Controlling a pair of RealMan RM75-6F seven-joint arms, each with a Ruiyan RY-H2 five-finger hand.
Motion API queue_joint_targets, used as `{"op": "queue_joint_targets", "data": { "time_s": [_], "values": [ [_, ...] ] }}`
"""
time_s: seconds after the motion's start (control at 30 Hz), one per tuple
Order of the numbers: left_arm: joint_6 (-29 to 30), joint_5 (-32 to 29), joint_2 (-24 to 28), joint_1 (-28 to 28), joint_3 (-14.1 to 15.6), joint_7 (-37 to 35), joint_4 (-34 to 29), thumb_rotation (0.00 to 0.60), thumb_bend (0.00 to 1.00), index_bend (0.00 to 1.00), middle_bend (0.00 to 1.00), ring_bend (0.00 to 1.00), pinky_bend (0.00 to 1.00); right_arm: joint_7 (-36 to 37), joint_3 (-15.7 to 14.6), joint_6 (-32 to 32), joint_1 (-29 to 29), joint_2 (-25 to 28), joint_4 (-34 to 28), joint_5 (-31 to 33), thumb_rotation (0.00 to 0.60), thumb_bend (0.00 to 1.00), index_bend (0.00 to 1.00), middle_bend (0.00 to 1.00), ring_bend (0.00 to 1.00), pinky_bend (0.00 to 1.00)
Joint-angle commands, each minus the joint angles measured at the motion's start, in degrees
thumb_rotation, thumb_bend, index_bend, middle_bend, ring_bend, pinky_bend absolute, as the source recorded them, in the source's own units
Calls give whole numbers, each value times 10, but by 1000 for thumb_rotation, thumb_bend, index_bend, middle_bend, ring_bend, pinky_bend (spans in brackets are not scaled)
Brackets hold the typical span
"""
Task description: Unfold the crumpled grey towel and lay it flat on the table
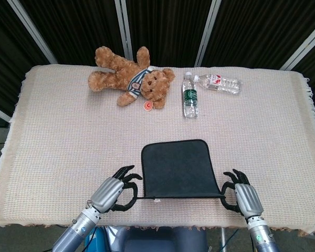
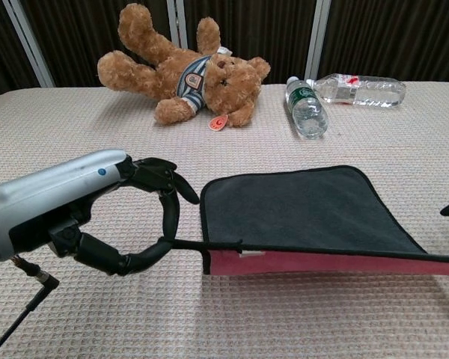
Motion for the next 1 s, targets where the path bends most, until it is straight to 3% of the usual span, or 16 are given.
{"op": "queue_joint_targets", "data": {
  "time_s": [0.03, 0.67, 0.77, 1.0],
  "values": [
    [-11, -13, -12, -2, -6, 8, 9, 600, 490, 597, 231, 0, 32, 2, -1, -4, -1, -1, 3, 0, 600, 557, 732, 202, 0, 0],
    [-46, -51, -33, 3, -7, 31, 28, 600, 487, 587, 226, 0, 32, -21, -5, -39, -3, 6, 3, 18, 600, 557, 708, 201, 0, 0],
    [-49, -52, -33, 3, -8, 34, 26, 600, 466, 560, 215, 0, 31, -29, -6, -46, -1, 8, 2, 23, 600, 557, 593, 183, 0, 0],
    [-61, -61, -25, 2, -8, 40, 22, 600, 377, 482, 179, 0, 23, -39, -13, -76, 6, 26, -11, 36, 600, 557, 186, 48, 0, 0]
  ]
}}
